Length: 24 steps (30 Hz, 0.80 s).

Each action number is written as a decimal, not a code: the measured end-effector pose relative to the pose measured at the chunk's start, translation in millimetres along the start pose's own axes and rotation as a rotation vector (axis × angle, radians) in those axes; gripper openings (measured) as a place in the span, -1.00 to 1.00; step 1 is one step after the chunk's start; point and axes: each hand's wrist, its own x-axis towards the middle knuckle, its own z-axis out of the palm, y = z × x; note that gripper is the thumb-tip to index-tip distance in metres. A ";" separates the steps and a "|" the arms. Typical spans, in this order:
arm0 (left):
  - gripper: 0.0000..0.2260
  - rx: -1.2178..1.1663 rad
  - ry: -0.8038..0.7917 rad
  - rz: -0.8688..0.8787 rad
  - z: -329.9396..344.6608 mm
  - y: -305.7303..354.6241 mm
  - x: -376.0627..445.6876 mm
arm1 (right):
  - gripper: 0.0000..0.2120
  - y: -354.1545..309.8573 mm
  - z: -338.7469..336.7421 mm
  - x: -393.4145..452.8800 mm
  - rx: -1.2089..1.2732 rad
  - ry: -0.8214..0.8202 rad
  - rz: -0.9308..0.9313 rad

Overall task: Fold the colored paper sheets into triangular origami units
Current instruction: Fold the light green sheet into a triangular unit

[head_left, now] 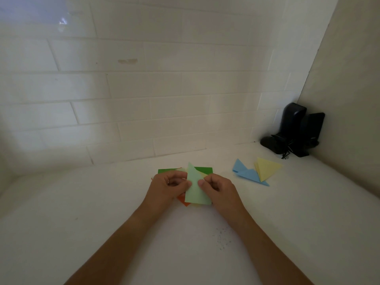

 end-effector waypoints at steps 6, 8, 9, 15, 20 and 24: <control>-0.87 -0.007 -0.101 -0.053 2.0 1.4 -1.8 | -0.82 -1.4 -1.4 0.6 0.063 -0.018 -0.014; -0.87 0.003 -0.135 -0.055 3.5 1.2 -2.1 | -0.82 -1.4 -1.9 0.0 0.058 -0.020 -0.022; -0.87 0.004 -0.144 -0.056 3.8 0.5 -2.0 | -0.82 -1.2 -2.2 -0.5 0.058 -0.025 -0.021; -0.94 0.030 -0.170 -0.047 5.2 1.3 -3.1 | -0.80 -4.0 -3.8 -3.3 0.066 -0.100 -0.046; -0.90 0.027 -0.081 0.002 5.3 2.5 -1.7 | -0.78 -8.3 -4.0 -6.1 0.060 -0.159 -0.081; -0.87 0.055 -0.064 0.041 4.4 1.3 -1.1 | -0.79 -9.2 -3.5 -6.9 0.026 -0.198 -0.119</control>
